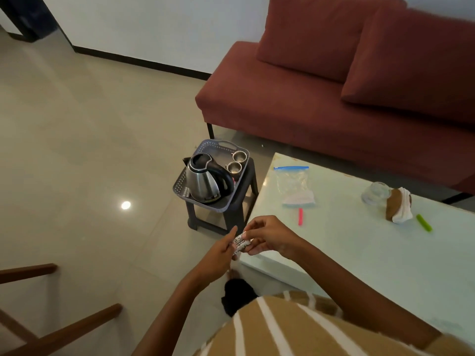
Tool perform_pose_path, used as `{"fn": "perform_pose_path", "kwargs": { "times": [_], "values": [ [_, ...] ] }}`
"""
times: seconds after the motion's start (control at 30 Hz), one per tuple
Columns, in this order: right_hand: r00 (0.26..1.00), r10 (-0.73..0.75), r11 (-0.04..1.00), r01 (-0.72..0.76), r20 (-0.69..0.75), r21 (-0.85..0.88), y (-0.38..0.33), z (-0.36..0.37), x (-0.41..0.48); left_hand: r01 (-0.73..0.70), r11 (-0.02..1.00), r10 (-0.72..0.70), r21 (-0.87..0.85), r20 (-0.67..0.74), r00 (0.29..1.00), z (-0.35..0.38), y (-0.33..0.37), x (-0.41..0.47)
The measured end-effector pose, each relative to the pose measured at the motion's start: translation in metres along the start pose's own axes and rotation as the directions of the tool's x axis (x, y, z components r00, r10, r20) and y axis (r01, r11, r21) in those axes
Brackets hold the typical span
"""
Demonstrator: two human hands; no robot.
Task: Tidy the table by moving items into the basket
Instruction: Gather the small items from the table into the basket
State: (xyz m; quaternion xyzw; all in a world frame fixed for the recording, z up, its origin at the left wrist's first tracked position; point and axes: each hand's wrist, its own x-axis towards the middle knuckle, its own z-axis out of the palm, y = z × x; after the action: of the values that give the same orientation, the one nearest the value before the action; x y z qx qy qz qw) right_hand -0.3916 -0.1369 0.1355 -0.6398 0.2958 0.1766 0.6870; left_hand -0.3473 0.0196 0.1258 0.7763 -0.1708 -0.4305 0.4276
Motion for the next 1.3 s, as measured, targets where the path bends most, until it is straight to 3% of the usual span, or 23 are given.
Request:
{"fn": "perform_pose_path", "kwargs": {
  "times": [0.23, 0.4, 0.6, 0.77, 1.0, 1.3],
  "values": [
    [0.997, -0.075, 0.992, 0.078, -0.037, 0.098, -0.061, 0.012, 0.057, 0.038, 0.913, -0.126, -0.405, -0.192, 0.973, -0.085, 0.020, 0.041],
    [0.995, -0.098, 0.991, 0.101, -0.036, 0.090, -0.093, 0.028, 0.096, 0.060, 0.828, -0.230, -0.558, -0.240, 0.943, -0.129, 0.018, 0.068],
    [0.993, -0.117, 0.993, 0.117, -0.013, 0.026, -0.122, 0.056, 0.134, 0.084, 0.782, -0.281, -0.618, -0.228, 0.932, -0.175, 0.009, 0.088],
    [0.999, -0.046, 0.996, 0.047, 0.008, -0.082, -0.151, 0.080, 0.171, 0.119, 0.771, -0.303, -0.626, -0.195, 0.933, -0.221, -0.003, 0.112],
    [0.986, 0.036, 0.996, -0.022, -0.161, 0.090, -0.180, 0.127, 0.223, 0.136, 0.778, -0.263, -0.614, -0.120, 0.957, -0.298, -0.015, 0.145],
    [0.955, 0.049, 0.999, -0.054, -0.294, -0.008, -0.204, 0.154, 0.267, 0.211, 0.788, -0.243, -0.579, 0.022, 0.970, -0.358, -0.030, 0.178]
  ]
}}
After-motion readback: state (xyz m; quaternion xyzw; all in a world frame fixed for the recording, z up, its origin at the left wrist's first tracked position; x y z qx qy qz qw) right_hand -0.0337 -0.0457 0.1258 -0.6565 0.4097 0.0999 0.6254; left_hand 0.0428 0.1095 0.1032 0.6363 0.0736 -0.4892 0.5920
